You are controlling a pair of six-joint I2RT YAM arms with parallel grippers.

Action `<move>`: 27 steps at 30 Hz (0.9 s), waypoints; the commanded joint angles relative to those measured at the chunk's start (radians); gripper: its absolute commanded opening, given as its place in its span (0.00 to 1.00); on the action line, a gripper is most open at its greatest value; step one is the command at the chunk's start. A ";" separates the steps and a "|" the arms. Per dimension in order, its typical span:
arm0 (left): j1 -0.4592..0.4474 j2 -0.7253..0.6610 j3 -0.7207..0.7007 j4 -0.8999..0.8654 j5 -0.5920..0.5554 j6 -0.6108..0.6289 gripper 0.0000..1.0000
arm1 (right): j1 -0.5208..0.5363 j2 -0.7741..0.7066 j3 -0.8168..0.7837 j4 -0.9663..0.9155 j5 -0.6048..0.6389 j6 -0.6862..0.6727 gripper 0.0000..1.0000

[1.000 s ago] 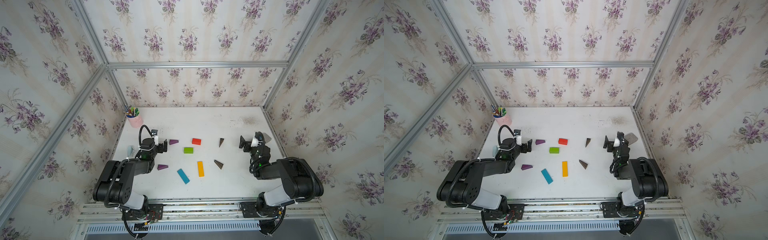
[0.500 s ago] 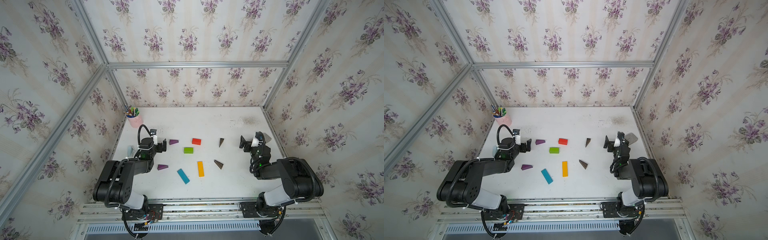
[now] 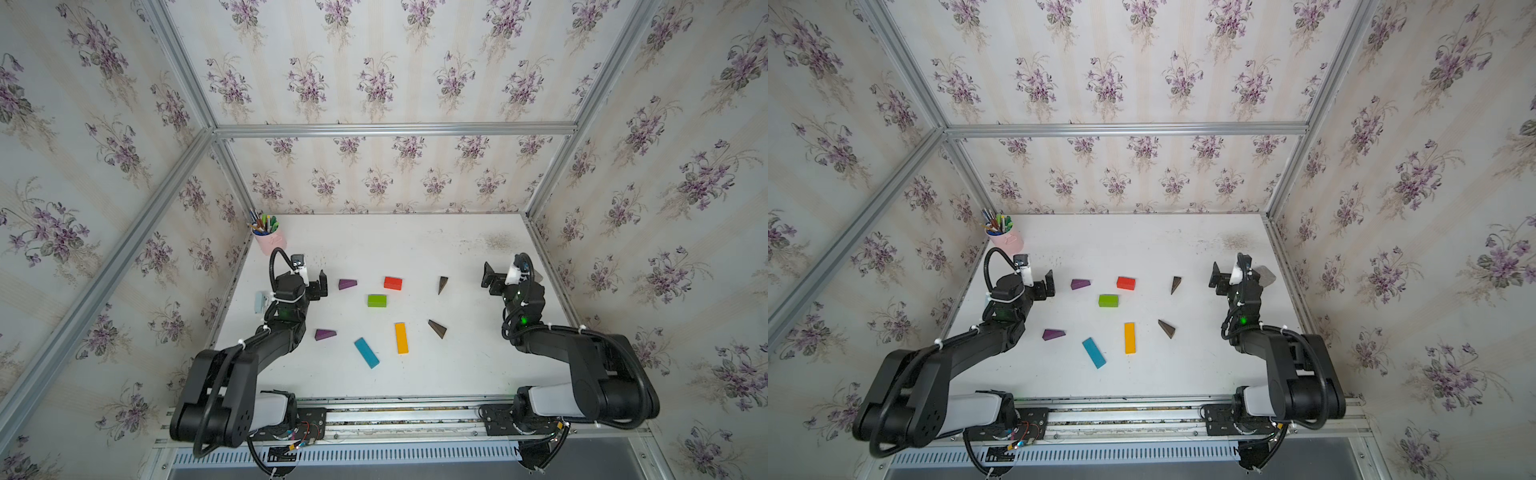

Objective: Assemble a small pinwheel with building blocks
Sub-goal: Pick up the building block from the center of the board.

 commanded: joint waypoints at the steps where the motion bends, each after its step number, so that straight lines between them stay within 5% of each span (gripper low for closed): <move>1: -0.105 -0.095 0.077 -0.217 -0.171 -0.051 1.00 | 0.038 -0.079 0.116 -0.393 0.045 0.073 0.97; 4: -0.250 -0.142 0.270 -0.529 -0.168 -0.018 1.00 | 0.159 -0.094 0.237 -0.589 0.149 0.094 0.95; 8: -0.313 -0.180 0.549 -0.987 0.085 -0.030 1.00 | 0.213 -0.048 0.395 -0.819 0.098 0.261 0.90; 15: -0.317 -0.336 0.584 -1.272 0.348 0.059 1.00 | 0.430 -0.001 0.460 -0.898 0.161 0.349 0.85; 18: -0.318 -0.357 0.548 -1.316 0.440 0.076 1.00 | 0.483 0.106 0.517 -0.912 0.125 0.407 0.80; 23: -0.317 -0.421 0.513 -1.292 0.768 0.118 1.00 | 0.609 0.348 0.730 -1.008 0.092 0.442 0.78; 27: -0.317 -0.469 0.478 -1.292 0.560 0.093 1.00 | 0.644 0.497 0.877 -1.049 0.088 0.462 0.76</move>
